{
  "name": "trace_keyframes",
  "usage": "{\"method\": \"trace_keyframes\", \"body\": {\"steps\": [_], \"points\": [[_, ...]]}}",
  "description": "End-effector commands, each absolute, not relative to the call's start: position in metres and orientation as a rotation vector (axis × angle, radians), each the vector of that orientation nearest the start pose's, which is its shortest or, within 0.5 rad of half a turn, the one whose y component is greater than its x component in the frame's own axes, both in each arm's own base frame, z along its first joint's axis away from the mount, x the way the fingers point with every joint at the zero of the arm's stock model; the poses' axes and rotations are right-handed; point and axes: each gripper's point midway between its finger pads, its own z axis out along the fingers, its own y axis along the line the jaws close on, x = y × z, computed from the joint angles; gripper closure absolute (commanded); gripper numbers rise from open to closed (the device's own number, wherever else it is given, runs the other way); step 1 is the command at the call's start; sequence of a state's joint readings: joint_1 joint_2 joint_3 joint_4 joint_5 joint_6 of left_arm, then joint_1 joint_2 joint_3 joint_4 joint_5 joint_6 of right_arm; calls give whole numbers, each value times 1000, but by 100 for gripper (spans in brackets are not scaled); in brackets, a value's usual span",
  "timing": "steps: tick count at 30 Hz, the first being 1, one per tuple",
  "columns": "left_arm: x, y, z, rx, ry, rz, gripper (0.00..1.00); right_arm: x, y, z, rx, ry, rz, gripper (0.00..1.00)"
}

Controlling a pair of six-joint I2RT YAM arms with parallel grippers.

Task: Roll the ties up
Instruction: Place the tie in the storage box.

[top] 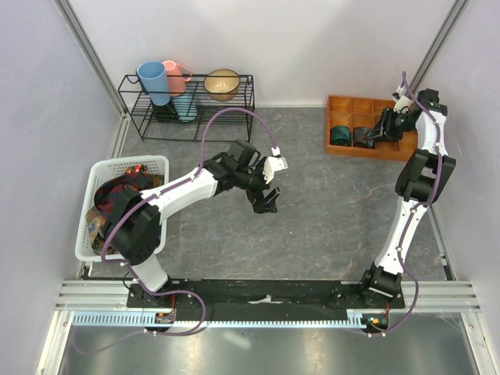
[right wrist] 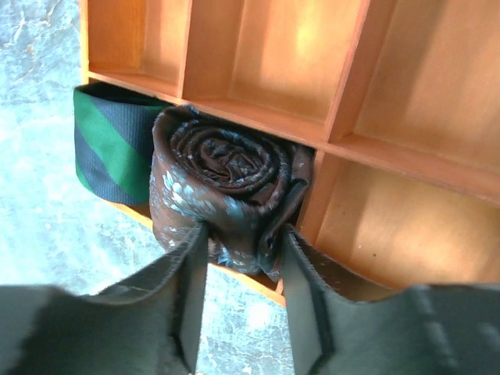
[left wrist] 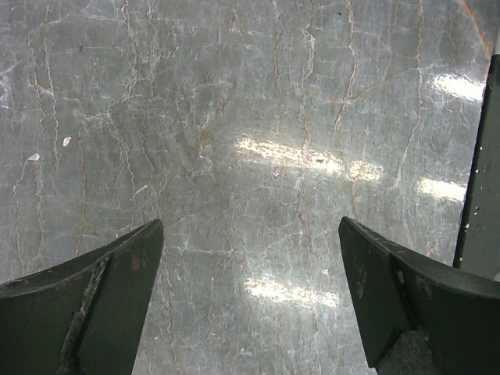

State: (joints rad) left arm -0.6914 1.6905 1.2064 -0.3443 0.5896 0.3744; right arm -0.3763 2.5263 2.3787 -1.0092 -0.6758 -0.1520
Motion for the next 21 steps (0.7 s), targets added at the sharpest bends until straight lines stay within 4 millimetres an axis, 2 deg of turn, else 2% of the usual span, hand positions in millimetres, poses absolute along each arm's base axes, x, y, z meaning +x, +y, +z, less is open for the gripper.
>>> {"method": "trace_keyframes", "body": {"steps": [1,8,15,21], "points": [[273,-344,140,1423,1855,-914,0,552,-118,101,47,2428,519,48],[274,-345,141,1428,1846,-912,0,551,-122,115,46,2412,470,42],[273,-346,142,1426,1843,-919,0,553,-124,129,85,2378,442,41],[274,-346,142,1417,1850,-919,0,555,-116,163,68,2303,460,40]]}}
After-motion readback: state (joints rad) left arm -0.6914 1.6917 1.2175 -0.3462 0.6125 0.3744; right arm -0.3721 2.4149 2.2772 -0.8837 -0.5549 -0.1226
